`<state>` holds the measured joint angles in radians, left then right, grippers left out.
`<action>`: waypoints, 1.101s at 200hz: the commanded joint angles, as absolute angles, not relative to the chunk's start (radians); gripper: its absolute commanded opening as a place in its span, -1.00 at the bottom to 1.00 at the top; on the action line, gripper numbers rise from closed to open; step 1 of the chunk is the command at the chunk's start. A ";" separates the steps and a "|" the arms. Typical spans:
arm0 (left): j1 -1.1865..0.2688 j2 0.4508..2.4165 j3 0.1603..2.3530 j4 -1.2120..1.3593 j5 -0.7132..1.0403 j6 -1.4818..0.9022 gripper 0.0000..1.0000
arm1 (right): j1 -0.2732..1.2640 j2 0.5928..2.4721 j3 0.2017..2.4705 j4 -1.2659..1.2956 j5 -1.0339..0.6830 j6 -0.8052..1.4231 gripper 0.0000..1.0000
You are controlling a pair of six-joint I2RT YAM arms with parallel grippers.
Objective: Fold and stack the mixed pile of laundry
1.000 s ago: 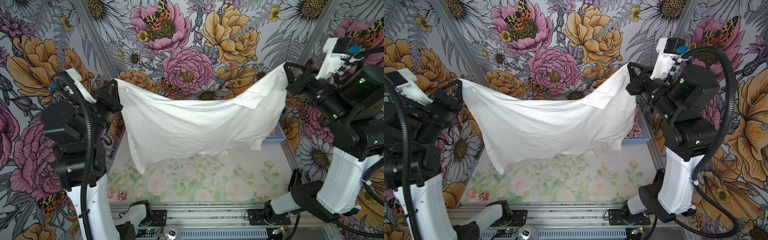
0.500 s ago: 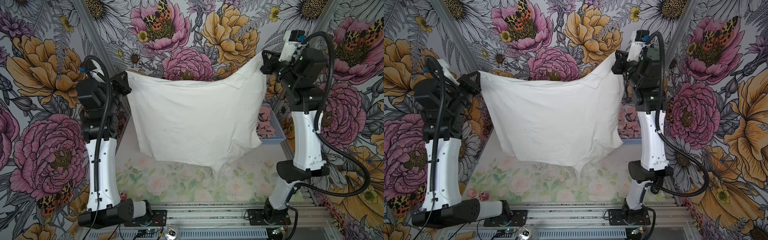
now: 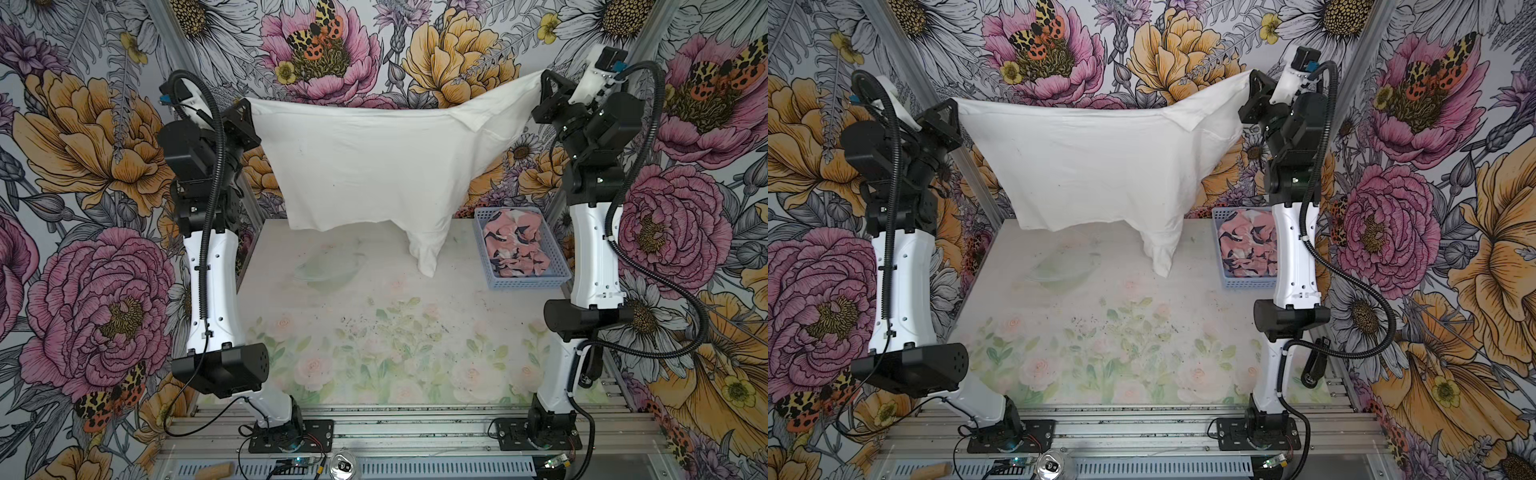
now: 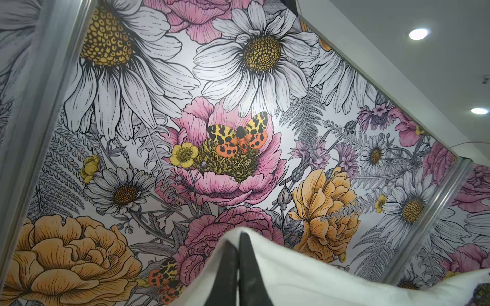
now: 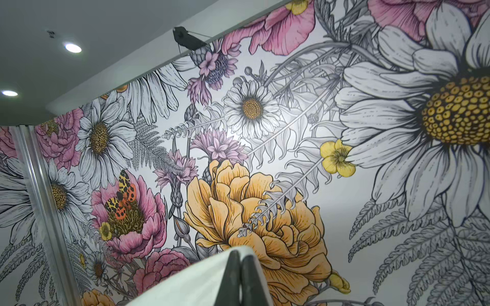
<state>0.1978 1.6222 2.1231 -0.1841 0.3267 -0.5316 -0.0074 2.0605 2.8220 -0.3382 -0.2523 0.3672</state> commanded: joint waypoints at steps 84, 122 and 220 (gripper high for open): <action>0.336 1.035 1.142 -0.008 0.535 -0.550 -1.00 | -0.022 1.355 1.659 -0.313 -0.517 0.298 -1.00; 0.340 0.808 0.848 -0.153 0.544 -0.515 -1.00 | -0.019 1.060 1.128 -0.263 -0.509 0.379 -1.00; 0.186 0.418 0.642 -0.793 0.141 -0.699 -1.00 | -0.011 0.509 0.657 -0.709 -0.466 0.627 -1.00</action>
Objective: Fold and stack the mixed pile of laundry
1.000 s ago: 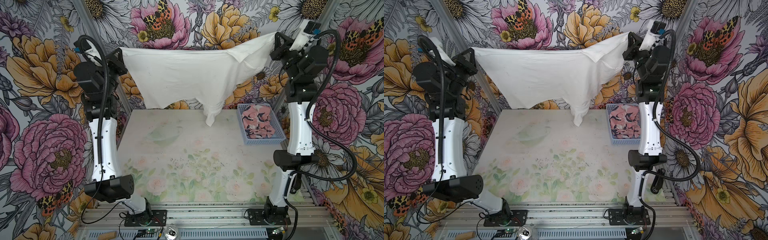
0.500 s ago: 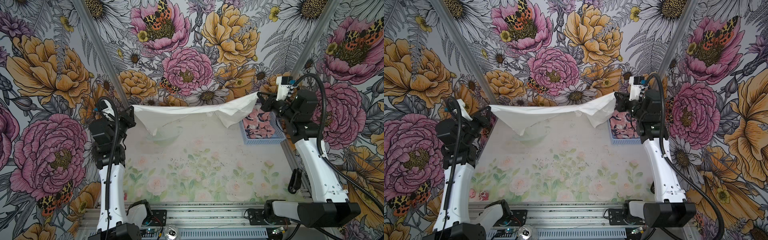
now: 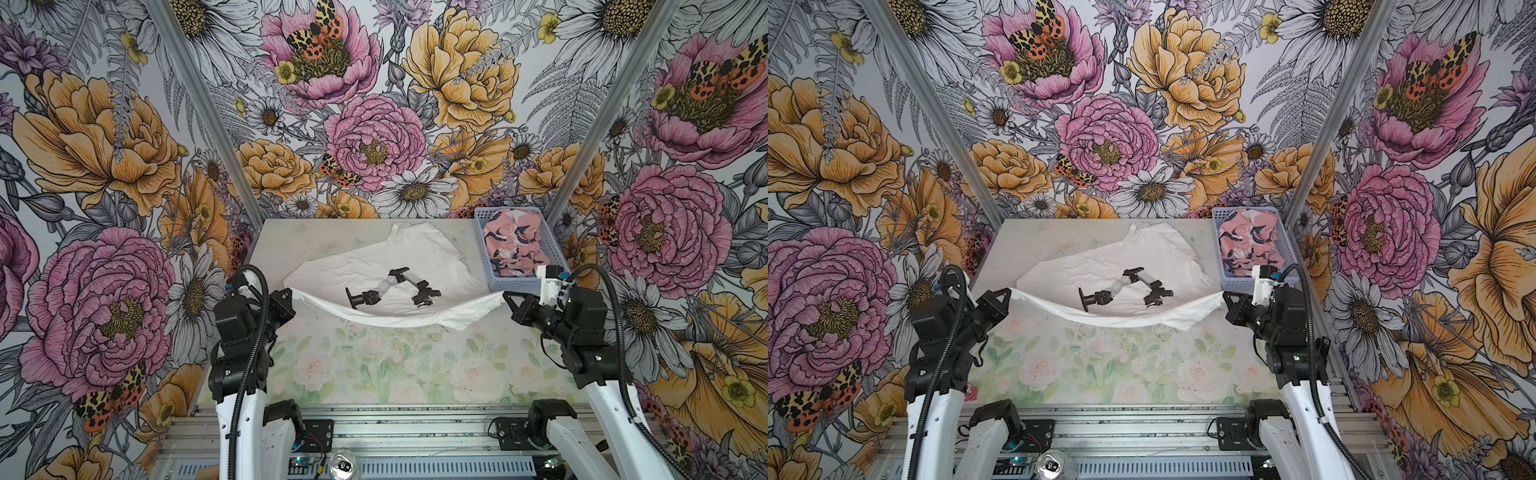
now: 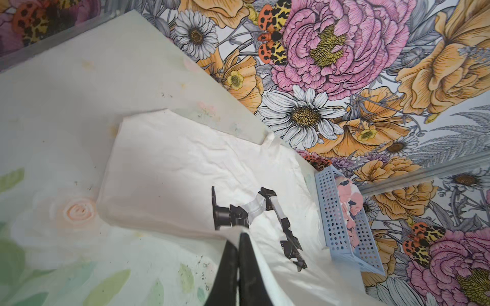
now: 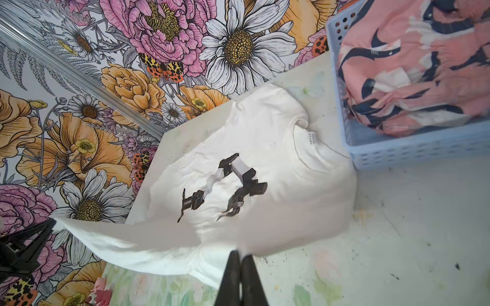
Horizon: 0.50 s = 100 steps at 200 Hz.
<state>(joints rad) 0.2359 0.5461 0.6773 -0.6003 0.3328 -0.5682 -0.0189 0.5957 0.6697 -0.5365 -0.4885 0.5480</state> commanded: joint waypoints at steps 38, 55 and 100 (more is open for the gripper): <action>0.034 0.329 0.648 -1.016 -0.042 -0.885 -1.00 | -0.002 0.432 0.681 -0.910 -0.468 0.652 -1.00; -0.039 0.303 0.662 -1.102 -0.139 -0.951 -1.00 | 0.003 0.420 0.699 -0.978 -0.466 0.656 -1.00; -0.099 0.243 0.697 -1.269 -0.260 -1.029 -1.00 | 0.008 0.365 0.734 -1.129 -0.459 0.673 -1.00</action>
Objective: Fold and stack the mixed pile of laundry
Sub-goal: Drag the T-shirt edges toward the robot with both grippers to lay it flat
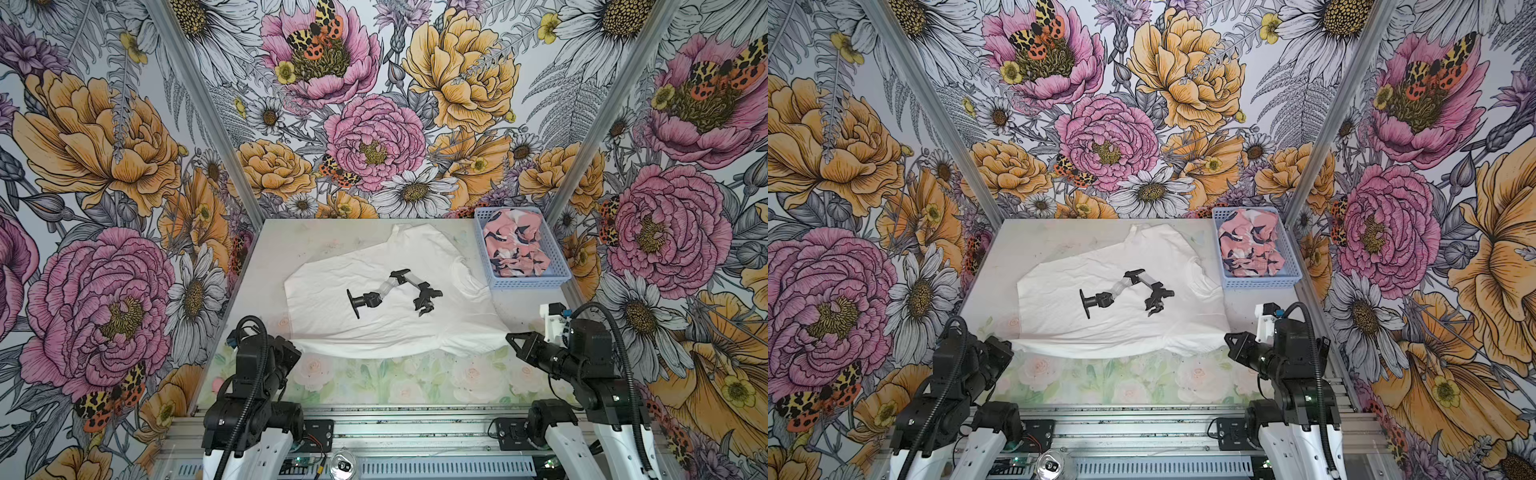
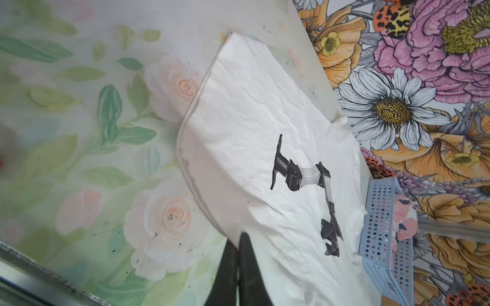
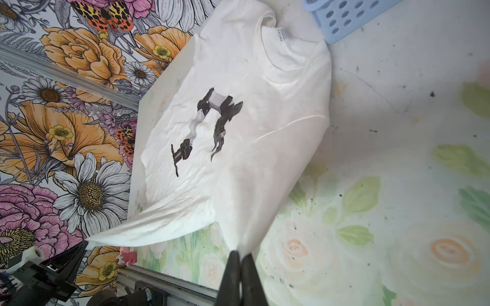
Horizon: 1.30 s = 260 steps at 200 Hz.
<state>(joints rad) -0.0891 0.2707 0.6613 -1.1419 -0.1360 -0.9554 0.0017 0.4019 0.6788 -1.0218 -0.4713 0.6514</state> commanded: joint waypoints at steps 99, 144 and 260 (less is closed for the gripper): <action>-0.123 0.230 0.746 -1.383 -0.318 -1.084 -1.00 | 0.009 0.343 0.836 -1.367 -0.448 0.659 -1.00; -0.058 0.283 0.739 -1.372 -0.317 -1.087 -1.00 | 0.011 0.553 0.873 -1.214 -0.404 0.608 -1.00; 0.034 0.527 0.632 -1.137 -0.260 -1.053 -1.00 | 0.145 1.067 0.964 -0.845 -0.259 0.551 -1.00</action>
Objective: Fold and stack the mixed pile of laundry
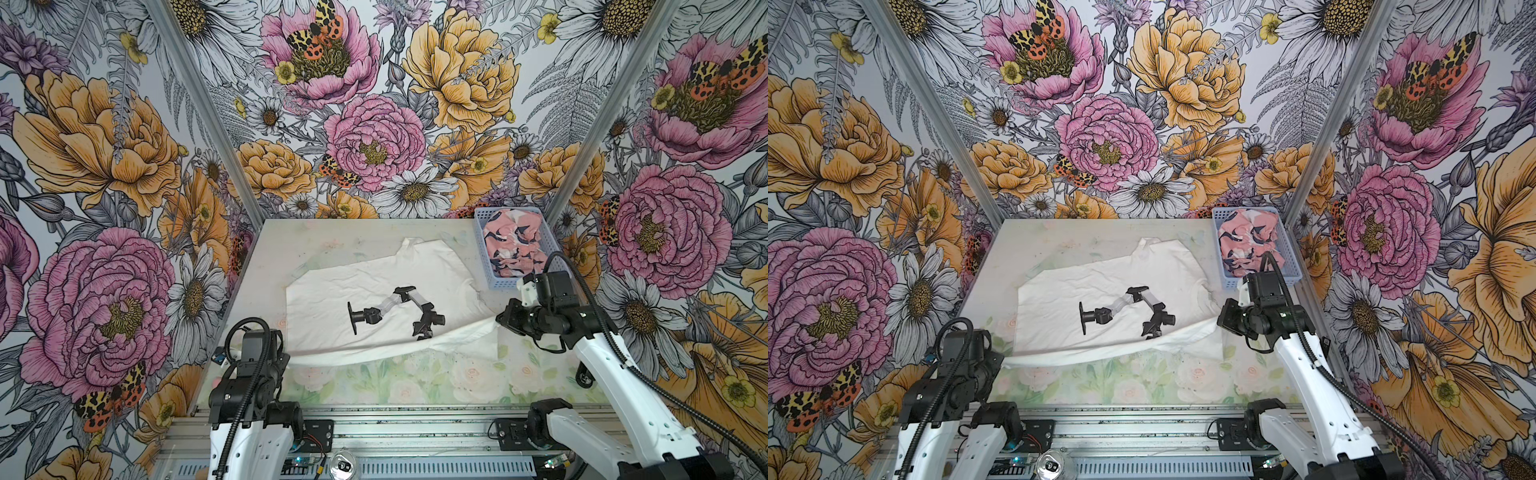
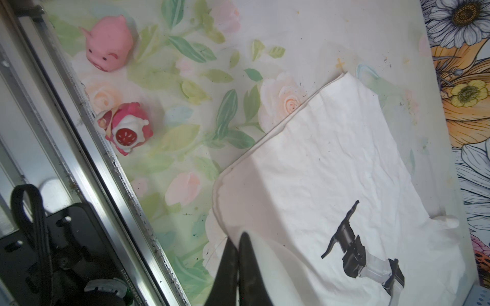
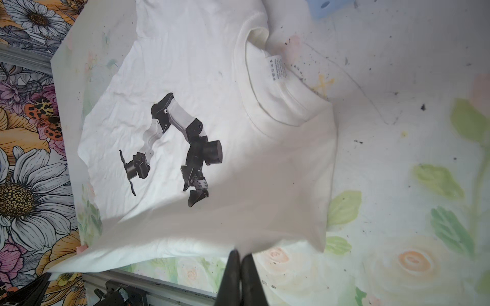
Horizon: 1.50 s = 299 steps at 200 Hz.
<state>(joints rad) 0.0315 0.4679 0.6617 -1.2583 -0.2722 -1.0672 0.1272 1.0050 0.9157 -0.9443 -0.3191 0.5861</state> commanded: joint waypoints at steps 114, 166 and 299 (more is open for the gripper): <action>0.056 0.876 0.585 -0.803 -0.216 -0.836 -1.00 | 0.188 1.376 1.077 -0.726 -0.157 0.491 -1.00; 0.074 0.954 0.597 -0.748 -0.191 -0.787 -1.00 | 0.197 1.452 1.113 -0.693 -0.127 0.483 -1.00; 0.130 1.068 0.563 -0.625 -0.161 -0.738 -1.00 | 0.208 1.603 1.156 -0.604 -0.092 0.451 -1.00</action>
